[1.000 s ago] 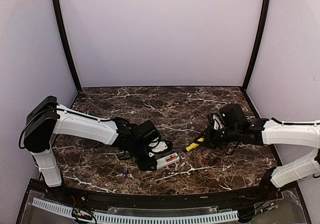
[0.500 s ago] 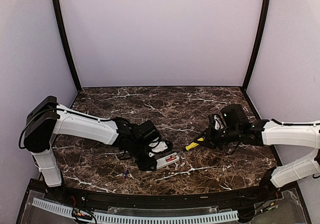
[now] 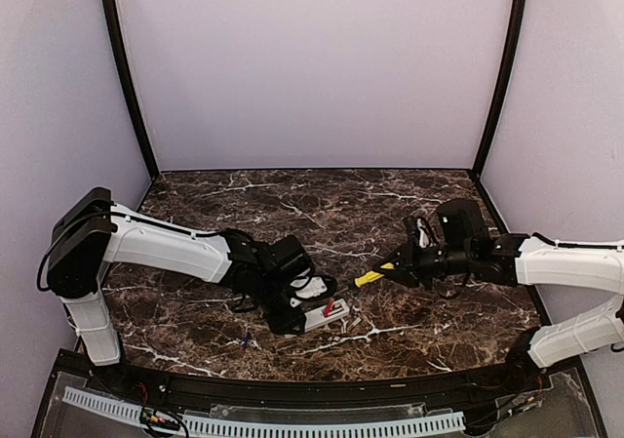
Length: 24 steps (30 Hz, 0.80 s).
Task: Unload the batteries from the remote control
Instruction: Remove the battery from the remote control without the battery cover.
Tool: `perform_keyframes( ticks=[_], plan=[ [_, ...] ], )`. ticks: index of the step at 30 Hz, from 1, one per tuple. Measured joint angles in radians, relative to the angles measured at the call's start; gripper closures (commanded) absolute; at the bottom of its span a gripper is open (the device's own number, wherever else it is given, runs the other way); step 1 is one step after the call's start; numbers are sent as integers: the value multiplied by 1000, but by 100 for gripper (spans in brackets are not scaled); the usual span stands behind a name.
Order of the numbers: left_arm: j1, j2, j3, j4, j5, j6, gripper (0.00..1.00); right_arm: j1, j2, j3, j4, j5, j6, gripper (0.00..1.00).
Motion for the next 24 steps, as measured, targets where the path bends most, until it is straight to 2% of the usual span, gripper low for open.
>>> perform_keyframes(
  ticks=[4,12,24],
  plan=[
    [0,0,1,-1,-1,0,69,4,-22,4,48,-50,10,100],
    [0,1,2,-2,-2,1,69,5,-28,6,42,-53,13,100],
    [-6,-2,5,-6,-42,-2,74,5,-99,9,-47,29,-21,100]
  ],
)
